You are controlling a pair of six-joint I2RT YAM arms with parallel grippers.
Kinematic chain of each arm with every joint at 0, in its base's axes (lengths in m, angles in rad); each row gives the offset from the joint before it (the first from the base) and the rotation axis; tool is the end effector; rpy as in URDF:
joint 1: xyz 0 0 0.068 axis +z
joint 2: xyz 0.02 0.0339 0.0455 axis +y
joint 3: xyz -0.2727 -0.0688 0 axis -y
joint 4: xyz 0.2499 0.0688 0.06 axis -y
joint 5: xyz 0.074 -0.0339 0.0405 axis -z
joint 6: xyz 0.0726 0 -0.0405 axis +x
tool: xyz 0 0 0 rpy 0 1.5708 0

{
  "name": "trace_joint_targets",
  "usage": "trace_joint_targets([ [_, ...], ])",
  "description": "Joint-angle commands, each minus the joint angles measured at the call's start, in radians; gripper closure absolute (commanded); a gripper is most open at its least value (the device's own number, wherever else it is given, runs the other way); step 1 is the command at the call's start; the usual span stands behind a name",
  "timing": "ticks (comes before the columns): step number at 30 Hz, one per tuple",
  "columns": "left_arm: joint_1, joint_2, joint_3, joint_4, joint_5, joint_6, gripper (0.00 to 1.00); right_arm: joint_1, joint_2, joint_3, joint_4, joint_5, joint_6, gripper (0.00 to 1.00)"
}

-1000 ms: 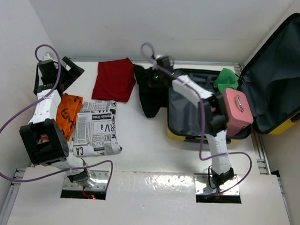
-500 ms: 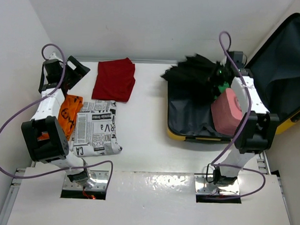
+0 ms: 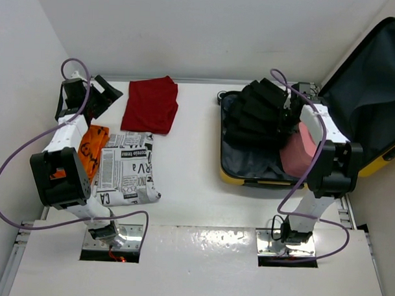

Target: Pack the luggage

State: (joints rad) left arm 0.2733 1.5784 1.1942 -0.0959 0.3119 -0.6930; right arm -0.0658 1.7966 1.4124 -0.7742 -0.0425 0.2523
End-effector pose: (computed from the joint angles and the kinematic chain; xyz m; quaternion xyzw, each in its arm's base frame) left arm 0.3942 0.0874 0.2821 -0.3210 0.7853 -0.2366 0.4735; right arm 0.3933 -0.0228 0.2070 0.1507 0.9669 0.0398 0.2019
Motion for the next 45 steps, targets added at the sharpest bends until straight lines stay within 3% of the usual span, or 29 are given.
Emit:
trace_joint_targets([
  [1,-0.016,-0.008,0.042,0.03,0.015,0.006,0.0,0.038,0.001,0.034,-0.077,0.131,-0.131,1.0],
  [6,-0.035,-0.008,0.042,0.03,0.015,0.039,0.0,0.125,-0.008,0.036,-0.022,0.252,-0.347,1.0],
  [13,-0.045,0.023,0.071,0.009,0.006,0.059,0.0,0.233,-0.051,-0.061,0.03,0.289,-0.646,1.0],
  [19,-0.045,0.034,0.081,0.009,0.006,0.059,0.0,0.253,-0.025,-0.05,-0.026,0.311,-0.706,1.0],
  [20,-0.045,0.034,0.081,0.009,0.006,0.059,0.0,0.258,-0.013,-0.044,-0.04,0.32,-0.699,1.0],
  [22,-0.045,0.043,0.09,0.009,0.006,0.059,0.0,0.254,-0.012,-0.003,-0.056,0.293,-0.685,0.83],
  [25,-0.045,0.043,0.09,0.009,0.016,0.059,0.0,0.258,-0.048,0.036,-0.021,0.228,-0.699,0.73],
  [27,-0.045,0.052,0.099,0.009,0.027,0.059,0.0,0.258,-0.077,0.084,0.012,0.187,-0.668,0.55],
  [32,-0.054,0.052,0.099,0.019,0.059,0.059,0.0,0.236,-0.1,0.194,0.121,0.096,-0.436,0.57],
  [35,-0.054,0.052,0.099,0.03,0.07,0.059,0.0,0.225,-0.102,0.166,0.309,0.179,-0.339,0.59],
  [38,-0.054,0.052,0.099,0.041,0.07,0.059,0.0,0.21,-0.071,0.16,0.393,0.277,-0.26,0.62],
  [45,-0.063,0.061,0.099,0.05,0.061,0.041,0.0,0.138,0.108,0.211,0.426,0.302,-0.128,0.7],
])
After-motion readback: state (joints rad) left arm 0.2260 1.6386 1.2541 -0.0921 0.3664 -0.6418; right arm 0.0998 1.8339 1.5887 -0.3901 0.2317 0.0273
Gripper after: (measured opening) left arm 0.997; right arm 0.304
